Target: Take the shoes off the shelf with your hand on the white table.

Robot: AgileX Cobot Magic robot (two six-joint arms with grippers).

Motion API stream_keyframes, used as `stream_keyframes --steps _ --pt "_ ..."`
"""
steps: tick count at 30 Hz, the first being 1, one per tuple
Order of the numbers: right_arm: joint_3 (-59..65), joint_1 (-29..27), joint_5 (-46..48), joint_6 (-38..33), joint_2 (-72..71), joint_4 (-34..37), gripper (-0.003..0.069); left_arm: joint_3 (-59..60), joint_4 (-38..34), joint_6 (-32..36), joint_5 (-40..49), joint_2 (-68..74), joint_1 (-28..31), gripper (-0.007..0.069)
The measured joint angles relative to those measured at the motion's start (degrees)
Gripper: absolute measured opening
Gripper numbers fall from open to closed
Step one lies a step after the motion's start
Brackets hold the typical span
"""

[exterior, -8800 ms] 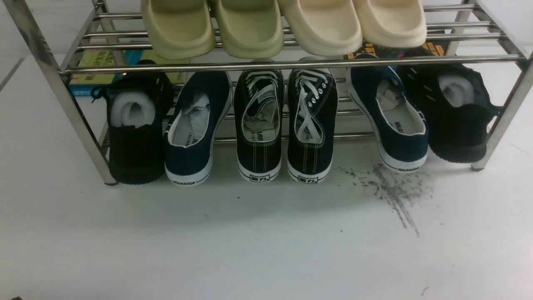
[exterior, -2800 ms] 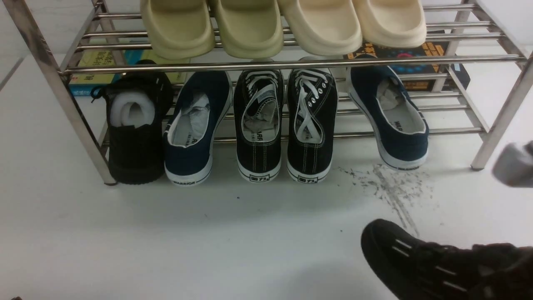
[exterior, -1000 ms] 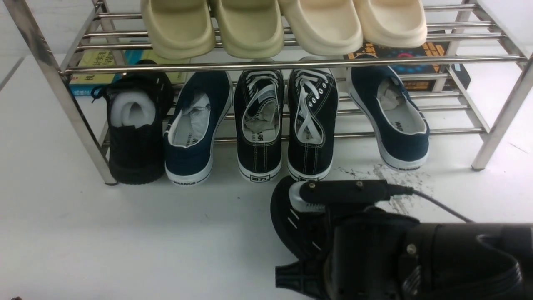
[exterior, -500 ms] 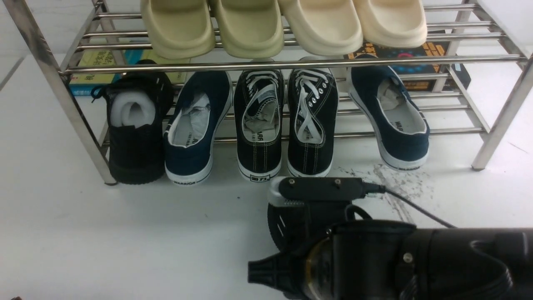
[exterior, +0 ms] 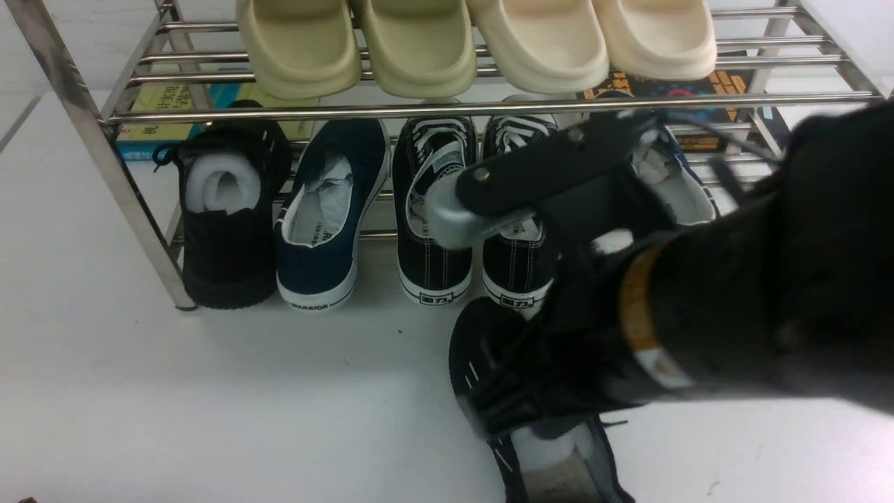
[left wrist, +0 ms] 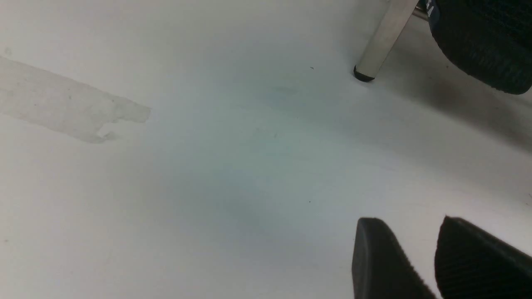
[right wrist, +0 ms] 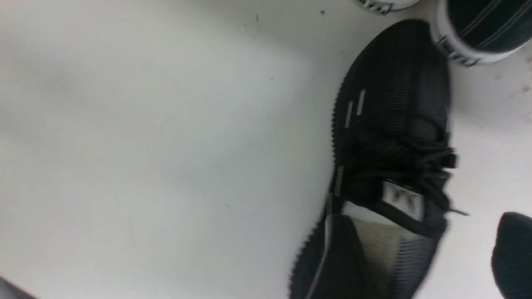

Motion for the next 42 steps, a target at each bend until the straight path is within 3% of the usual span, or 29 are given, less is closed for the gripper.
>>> stream_keyframes --steps 2,7,8,9,13,20,22,25,26,27,30,33,39,42 --pt "-1.2 0.0 3.4 -3.66 -2.37 -0.11 0.0364 0.0 0.0 0.0 0.0 0.0 0.0 0.0239" --pt "-1.25 0.0 8.02 -8.57 -12.67 -0.93 0.0045 0.0 0.0 0.0 0.0 0.0 0.0 0.0239" --pt "-1.1 0.0 8.02 -8.53 -12.67 -0.93 0.0045 0.0 0.0 0.0 0.0 0.0 0.0 0.0239" --pt "0.99 0.0 8.07 -8.89 -16.41 -0.93 -0.0006 0.0 0.0 0.0 0.0 0.0 0.0 0.0239" --pt "10.09 0.0 6.3 -8.52 -24.57 -1.22 -0.0014 0.0 0.0 0.0 0.0 0.0 0.0 0.0239" --pt "25.46 0.0 -11.42 -2.13 -37.02 -4.35 -0.0013 0.29 1.39 -0.85 -1.34 0.0 0.0 0.0239" --pt "27.85 0.0 -14.06 -1.13 -39.93 -5.04 -0.0013 0.34 -2.7 -4.45 -1.84 0.0 0.0 0.0239" --pt "29.71 0.0 -16.24 -0.48 -43.11 -6.06 -0.0013 0.44 -20.38 -16.92 -2.42 0.0 0.0 0.0239" --pt "29.71 0.0 -16.3 -0.49 -43.11 -6.14 -0.0013 0.44 -21.69 -17.79 -2.42 0.0 0.0 0.0239" --pt "30.14 0.0 -16.71 -0.49 -44.1 -6.73 -0.0013 0.52 -30.68 -23.57 -1.93 0.0 0.0 0.0239" --pt "30.32 0.0 -17.1 -0.43 -45.06 -7.63 -0.001 0.98 -40.85 -29.94 -2.22 0.0 0.0 0.0239" --pt "30.37 0.0 -17.25 -0.43 -45.07 -8.04 -0.0009 1.17 -44.11 -31.21 -3.66 0.0 0.0 0.0239" --pt "30.44 0.0 -17.31 -0.32 -45.07 -8.23 -0.0007 1.17 -43.39 -30.7 -7.23 0.0 0.0 0.0239" --pt "30.44 0.0 -17.31 -0.27 -45.07 -8.23 -0.0007 0.97 -42.54 -26.8 -10.8 0.0 0.0 0.0232"
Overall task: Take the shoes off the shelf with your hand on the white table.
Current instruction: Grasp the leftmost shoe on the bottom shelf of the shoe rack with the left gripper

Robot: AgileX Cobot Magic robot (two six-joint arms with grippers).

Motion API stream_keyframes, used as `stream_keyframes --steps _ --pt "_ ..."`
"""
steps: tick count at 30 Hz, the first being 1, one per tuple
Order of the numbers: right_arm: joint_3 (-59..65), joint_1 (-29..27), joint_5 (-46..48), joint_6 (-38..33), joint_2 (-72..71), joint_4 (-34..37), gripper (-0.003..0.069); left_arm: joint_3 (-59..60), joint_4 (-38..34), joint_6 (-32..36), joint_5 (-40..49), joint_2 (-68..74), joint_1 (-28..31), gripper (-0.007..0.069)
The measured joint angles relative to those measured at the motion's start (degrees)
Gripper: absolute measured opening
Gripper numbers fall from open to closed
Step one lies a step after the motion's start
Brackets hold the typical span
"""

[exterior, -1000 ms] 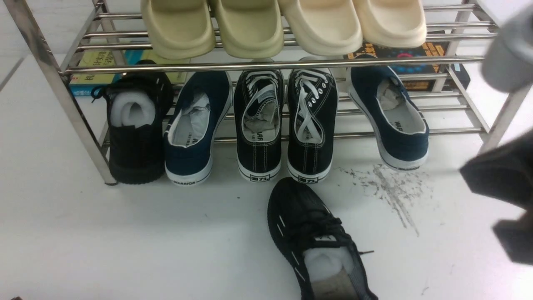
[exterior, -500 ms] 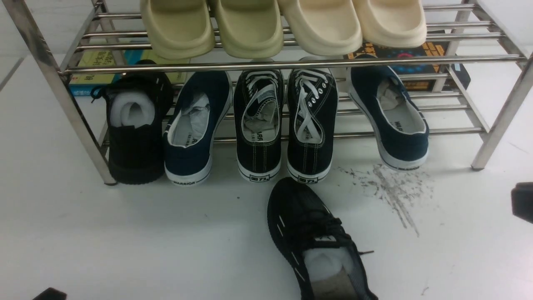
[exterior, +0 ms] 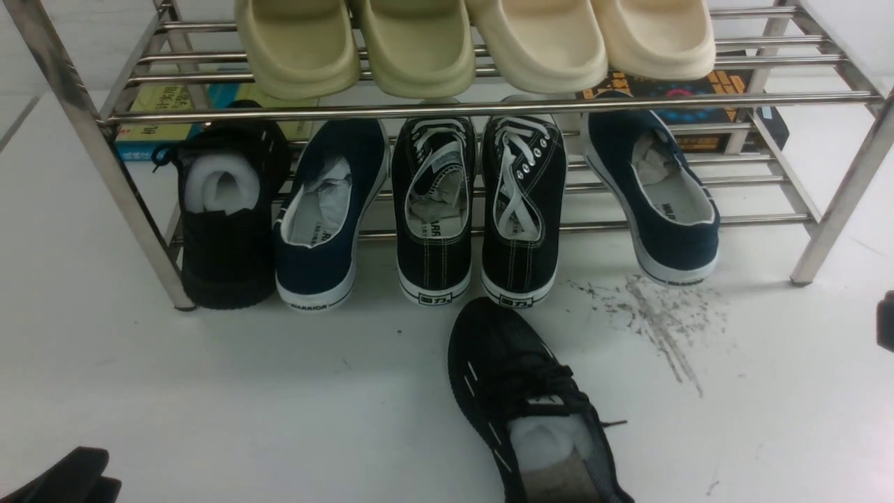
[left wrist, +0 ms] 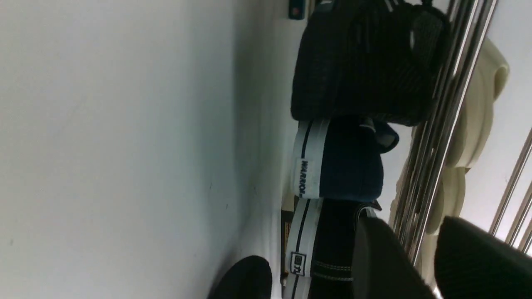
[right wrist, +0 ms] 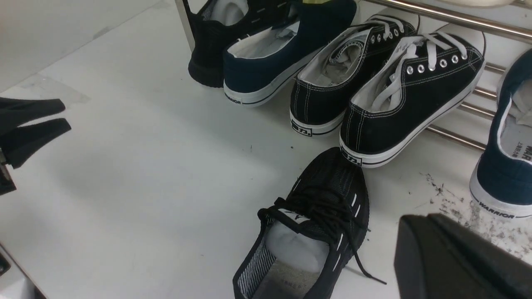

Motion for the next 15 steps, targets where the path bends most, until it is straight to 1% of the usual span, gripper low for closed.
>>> stream_keyframes --steps 4,7,9,10,11,12,15 --pt "0.0 0.0 0.0 0.0 0.0 0.0 -0.0005 -6.56 3.42 12.95 3.67 0.0 0.0 0.0181" --pt "0.0 0.0 0.12 0.0 0.0 0.0 -0.0004 -17.15 8.04 22.68 7.83 3.28 0.0 0.0099" --pt "0.0 0.0 0.12 0.0 0.0 0.0 -0.0004 -24.28 12.23 26.0 12.41 8.51 0.0 0.0046" --pt "0.0 0.0 0.18 0.0 0.0 0.0 -0.0004 -27.75 15.02 26.86 16.03 12.3 0.0 0.0022" --pt "0.0 0.0 0.19 0.0 0.0 0.0 -0.0004 -29.12 16.19 27.1 17.66 14.78 0.0 0.0013" --pt "0.0 0.0 0.29 0.0 0.0 0.0 -0.0004 -33.79 20.86 27.71 24.82 21.14 0.0 0.0001" --pt "0.0 0.0 0.96 0.0 0.0 0.0 -0.0004 -43.5 28.48 30.32 36.83 35.7 0.0 0.0001"
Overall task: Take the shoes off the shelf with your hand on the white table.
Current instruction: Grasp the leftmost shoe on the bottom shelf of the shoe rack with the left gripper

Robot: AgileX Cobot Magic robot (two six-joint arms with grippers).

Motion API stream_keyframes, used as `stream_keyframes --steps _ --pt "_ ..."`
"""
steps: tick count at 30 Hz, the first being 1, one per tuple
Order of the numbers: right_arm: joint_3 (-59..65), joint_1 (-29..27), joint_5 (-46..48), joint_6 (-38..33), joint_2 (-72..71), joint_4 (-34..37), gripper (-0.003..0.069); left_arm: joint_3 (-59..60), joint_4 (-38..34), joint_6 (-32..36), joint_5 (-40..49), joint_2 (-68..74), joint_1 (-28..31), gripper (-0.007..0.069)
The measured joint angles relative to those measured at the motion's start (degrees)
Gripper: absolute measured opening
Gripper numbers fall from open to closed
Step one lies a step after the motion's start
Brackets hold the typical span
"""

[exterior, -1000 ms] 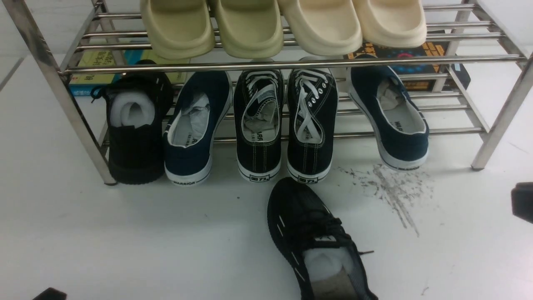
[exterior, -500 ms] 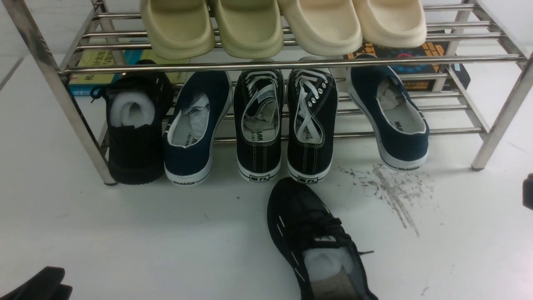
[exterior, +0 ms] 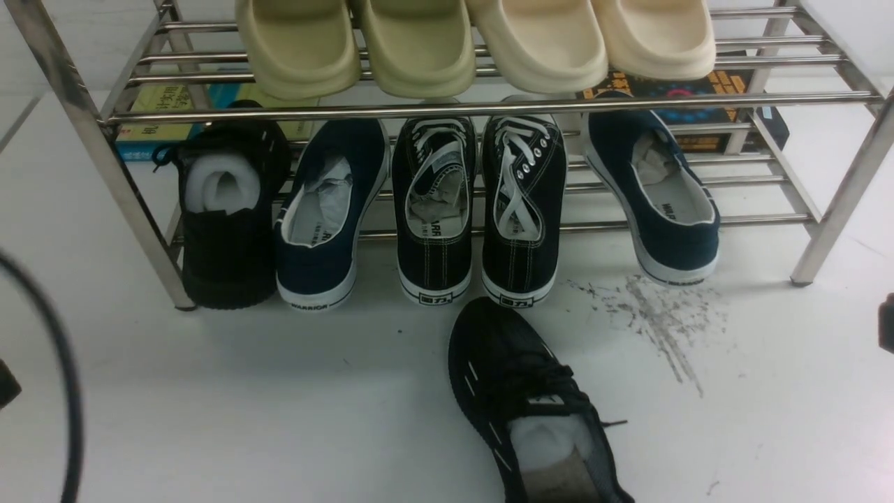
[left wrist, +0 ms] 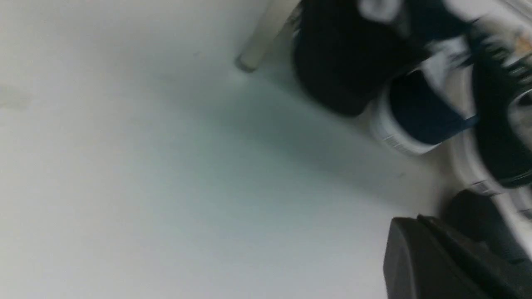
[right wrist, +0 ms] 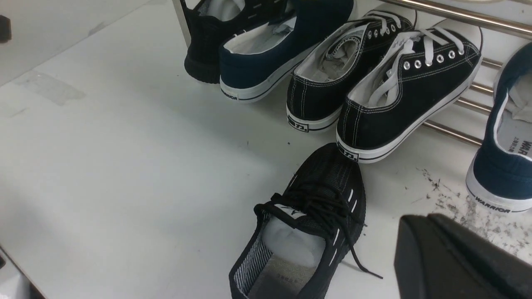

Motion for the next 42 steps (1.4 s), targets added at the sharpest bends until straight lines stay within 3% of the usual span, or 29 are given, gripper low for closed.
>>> stream_keyframes --steps 3,8,11,12,13,15,19,24,35,42 --pt "0.0 0.0 0.61 0.0 0.0 0.0 -0.0004 -7.1 3.21 3.67 5.93 13.84 0.0 0.0004" --pt "0.0 0.0 0.93 0.0 0.0 0.0 -0.0003 -15.67 -0.04 11.19 7.32 29.35 0.0 0.0068" --pt "0.0 0.0 1.37 0.0 0.0 0.0 0.0 -23.56 -4.64 17.63 8.64 40.08 -0.72 0.0185" --pt "0.0 0.0 1.37 0.0 0.0 0.0 0.0 -24.02 -4.7 17.84 8.92 40.61 -0.84 0.0192" --pt "0.0 0.0 1.4 0.0 0.0 0.0 0.0 -28.32 -4.68 19.08 10.19 45.26 -2.28 0.0265" --pt "0.0 0.0 1.4 0.0 0.0 0.0 0.0 -32.04 -4.24 19.19 11.32 48.93 -3.75 0.0329" --pt "0.0 0.0 1.61 0.0 0.0 -0.16 0.0003 -39.55 -0.43 15.57 12.38 55.67 -8.3 0.0459" --pt "0.0 0.0 1.61 0.0 0.0 -0.16 0.0005 -44.19 8.07 7.41 12.35 59.72 -12.1 0.0542" --pt "0.1 0.0 1.61 0.0 0.0 -0.95 0.0011 -44.58 16.57 -7.94 8.57 61.78 -14.27 0.0556" --pt "0.1 0.0 1.61 0.0 0.0 -1.25 0.0013 -44.65 19.5 -11.95 7.85 65.85 -14.4 0.0556"
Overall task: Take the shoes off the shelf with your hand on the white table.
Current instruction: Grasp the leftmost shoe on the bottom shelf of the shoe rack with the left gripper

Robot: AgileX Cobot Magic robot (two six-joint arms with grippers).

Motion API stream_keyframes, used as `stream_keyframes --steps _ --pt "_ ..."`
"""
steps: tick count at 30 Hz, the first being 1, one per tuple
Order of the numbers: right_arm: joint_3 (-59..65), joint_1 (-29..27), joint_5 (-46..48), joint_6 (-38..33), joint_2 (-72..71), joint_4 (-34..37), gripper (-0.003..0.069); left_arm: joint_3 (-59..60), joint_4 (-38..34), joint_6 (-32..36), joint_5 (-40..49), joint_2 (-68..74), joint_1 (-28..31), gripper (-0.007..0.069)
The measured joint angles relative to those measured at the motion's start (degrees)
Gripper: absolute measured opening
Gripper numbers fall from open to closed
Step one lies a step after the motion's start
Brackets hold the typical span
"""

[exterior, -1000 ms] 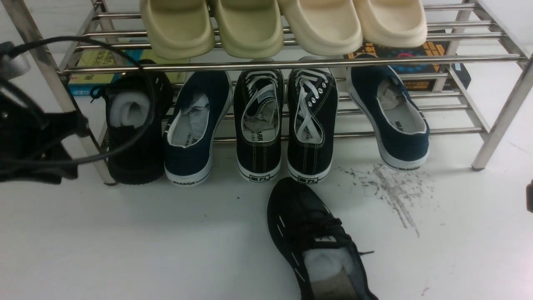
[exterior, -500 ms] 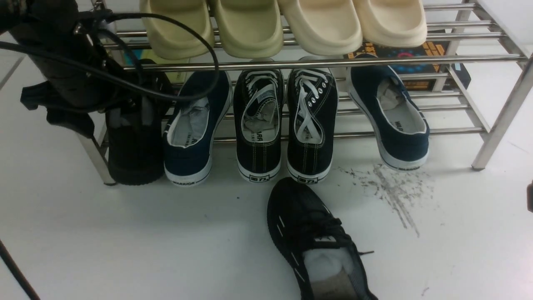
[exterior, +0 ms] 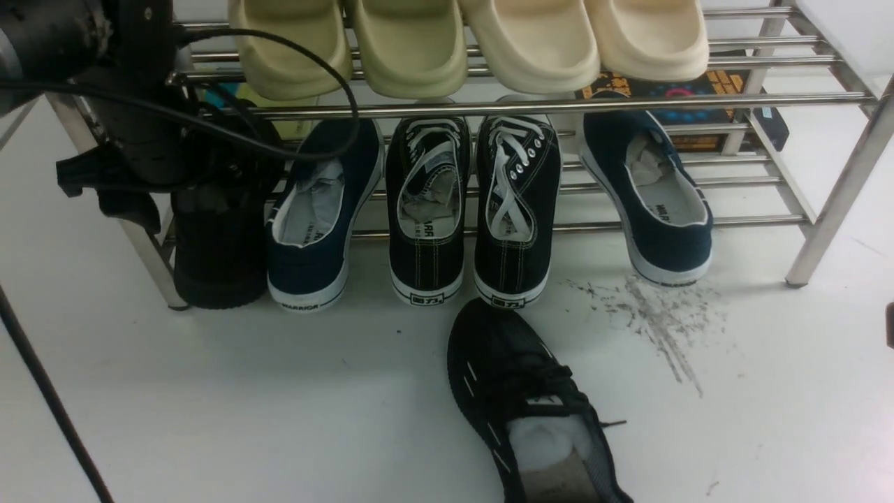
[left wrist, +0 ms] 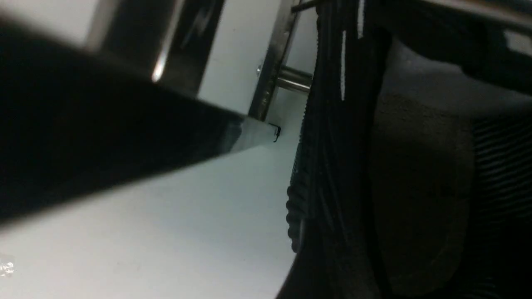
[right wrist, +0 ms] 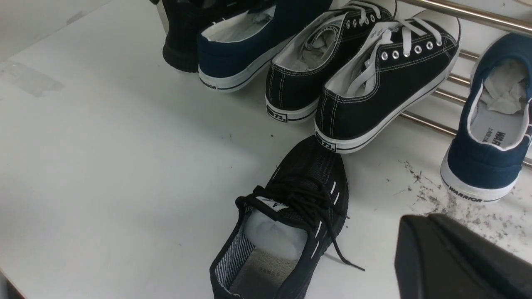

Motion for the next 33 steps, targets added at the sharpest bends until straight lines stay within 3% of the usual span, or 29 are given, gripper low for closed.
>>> stream_keyframes --steps 7,9,10,13,17,26,33 --pt "0.0 0.0 0.0 0.0 0.0 0.0 0.002 0.0 0.23 -0.38 0.3 2.07 0.11 0.0509" --pt "0.0 0.0 0.0 0.0 0.0 0.0 0.0024 -0.05 0.29 -0.33 0.7 2.11 0.11 0.0412" --pt "0.0 0.0 0.0 0.0 0.0 0.0 0.0025 -0.05 0.29 -0.32 0.76 2.11 0.11 0.0412" --pt "0.0 0.0 0.0 0.0 0.0 0.0 0.0027 -0.22 0.33 -0.15 1.64 2.11 0.11 0.0189" --pt "0.0 0.0 0.0 0.0 0.0 -0.07 0.0031 -0.22 -0.08 0.57 3.2 1.09 0.11 0.0022" --pt "0.0 0.0 0.0 0.0 0.0 -0.26 0.0034 -0.15 -2.12 1.91 10.7 -8.17 0.47 0.0011" --pt "0.0 0.0 0.0 0.0 0.0 -0.26 0.0042 -0.11 -3.14 3.74 11.44 -12.81 0.77 0.0012"
